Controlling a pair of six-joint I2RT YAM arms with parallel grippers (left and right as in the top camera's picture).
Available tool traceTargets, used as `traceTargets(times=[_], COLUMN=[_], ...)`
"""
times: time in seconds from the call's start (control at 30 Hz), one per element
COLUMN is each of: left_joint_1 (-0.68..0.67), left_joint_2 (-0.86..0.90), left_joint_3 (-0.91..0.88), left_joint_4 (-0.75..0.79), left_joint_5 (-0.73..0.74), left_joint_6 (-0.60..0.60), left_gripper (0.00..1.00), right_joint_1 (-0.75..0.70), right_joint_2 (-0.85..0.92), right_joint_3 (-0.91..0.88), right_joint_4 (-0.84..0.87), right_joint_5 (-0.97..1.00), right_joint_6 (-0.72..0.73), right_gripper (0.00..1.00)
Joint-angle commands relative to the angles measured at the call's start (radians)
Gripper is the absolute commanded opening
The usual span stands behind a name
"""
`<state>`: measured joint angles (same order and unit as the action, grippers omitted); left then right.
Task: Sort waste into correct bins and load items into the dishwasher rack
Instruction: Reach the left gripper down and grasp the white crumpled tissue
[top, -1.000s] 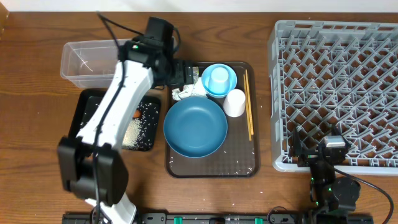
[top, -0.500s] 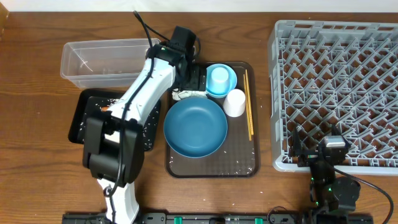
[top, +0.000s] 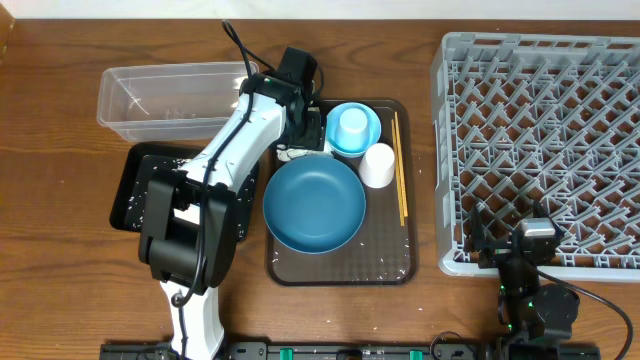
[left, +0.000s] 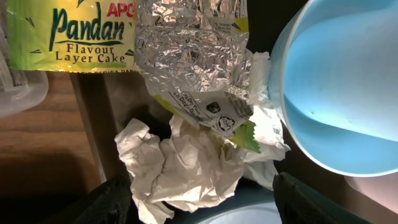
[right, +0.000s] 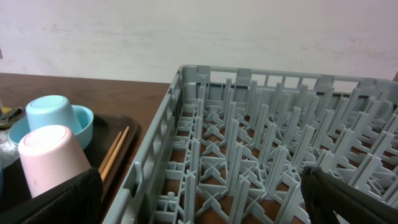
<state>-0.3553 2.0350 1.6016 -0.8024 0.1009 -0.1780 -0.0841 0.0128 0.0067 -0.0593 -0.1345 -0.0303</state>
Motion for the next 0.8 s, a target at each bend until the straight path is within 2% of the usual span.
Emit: traceTargets(times=[0.0,0.13,0.77], left_joint_1=[-0.002,-0.002,-0.017], left_joint_2=[0.004,0.004,0.035], left_joint_3=[-0.031,-0.032,-0.034], left_joint_4=[0.002,0.013,0.023], left_joint_5=[-0.016,-0.020,-0.025], left_joint_6=[0.013,0.013,0.013], left_gripper=[0.75,0.67,0.65], right_joint_1=[0.020,0.020,0.020], right_joint_2=[-0.002,-0.002,-0.002], right_joint_3=[-0.001,-0.001,-0.001], right_joint_4=[-0.004,-0.004,-0.004], right_joint_5=[0.003,0.003,0.003], right_joint_6=[-0.008,-0.008,-0.008], right_gripper=[0.99,0.99,0.99])
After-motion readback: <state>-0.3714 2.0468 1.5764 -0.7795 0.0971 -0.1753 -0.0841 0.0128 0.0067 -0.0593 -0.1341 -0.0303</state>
